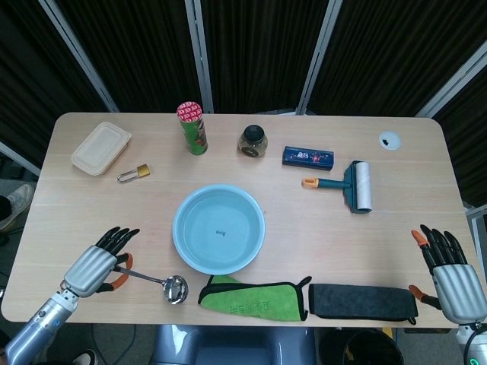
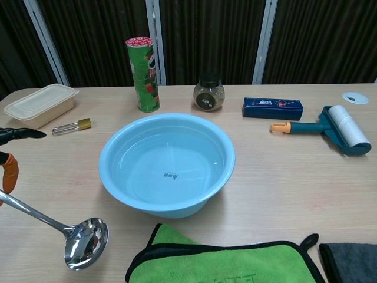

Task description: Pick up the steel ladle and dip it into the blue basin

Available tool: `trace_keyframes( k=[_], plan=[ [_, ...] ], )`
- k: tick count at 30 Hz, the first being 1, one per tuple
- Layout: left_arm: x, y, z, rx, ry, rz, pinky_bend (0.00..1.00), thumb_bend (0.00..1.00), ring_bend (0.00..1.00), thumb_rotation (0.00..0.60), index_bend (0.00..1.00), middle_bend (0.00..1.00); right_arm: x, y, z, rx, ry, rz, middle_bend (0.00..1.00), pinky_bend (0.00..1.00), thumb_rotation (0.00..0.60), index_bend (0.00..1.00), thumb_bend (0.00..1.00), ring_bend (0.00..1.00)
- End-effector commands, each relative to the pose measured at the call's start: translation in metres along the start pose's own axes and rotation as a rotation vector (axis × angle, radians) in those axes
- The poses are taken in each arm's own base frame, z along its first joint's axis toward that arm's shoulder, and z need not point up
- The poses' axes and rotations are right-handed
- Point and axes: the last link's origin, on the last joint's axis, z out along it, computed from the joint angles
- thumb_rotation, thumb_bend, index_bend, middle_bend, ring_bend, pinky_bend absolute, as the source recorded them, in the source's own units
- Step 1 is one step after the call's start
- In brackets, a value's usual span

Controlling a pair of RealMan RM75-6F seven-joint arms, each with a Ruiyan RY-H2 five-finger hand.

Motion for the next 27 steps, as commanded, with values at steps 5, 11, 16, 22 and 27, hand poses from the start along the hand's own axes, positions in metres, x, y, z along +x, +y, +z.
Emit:
trace_keyframes(
  k=[5,11,16,22,27],
  plan=[
    [0.013,0.016,0.007,-0.063,0.037,-0.028,0.00,0.41,0.00,0.600,0.65,0.00,0.001,0.000,-0.002,0.008,0.003,0.006,0.00,0.00,0.600,0.00,0.00,0.00],
    [0.021,0.023,0.026,-0.077,0.057,-0.093,0.00,0.41,0.00,0.600,0.67,0.00,0.001,0.000,-0.002,0.012,-0.002,0.010,0.00,0.00,0.600,0.00,0.00,0.00],
    [0.031,0.015,0.039,-0.038,0.090,-0.134,0.00,0.41,0.00,0.600,0.67,0.00,0.005,0.002,-0.002,0.007,0.009,0.021,0.00,0.00,0.600,0.00,0.00,0.00],
    [0.043,0.002,0.054,0.002,0.127,-0.212,0.00,0.41,0.00,0.600,0.68,0.00,0.006,0.006,-0.001,-0.005,0.011,0.025,0.00,0.00,0.600,0.00,0.00,0.00],
    [0.047,-0.008,0.075,0.028,0.133,-0.224,0.00,0.41,0.00,0.600,0.69,0.00,0.003,0.004,0.002,-0.005,-0.006,0.019,0.00,0.00,0.600,0.00,0.00,0.00]
  ],
)
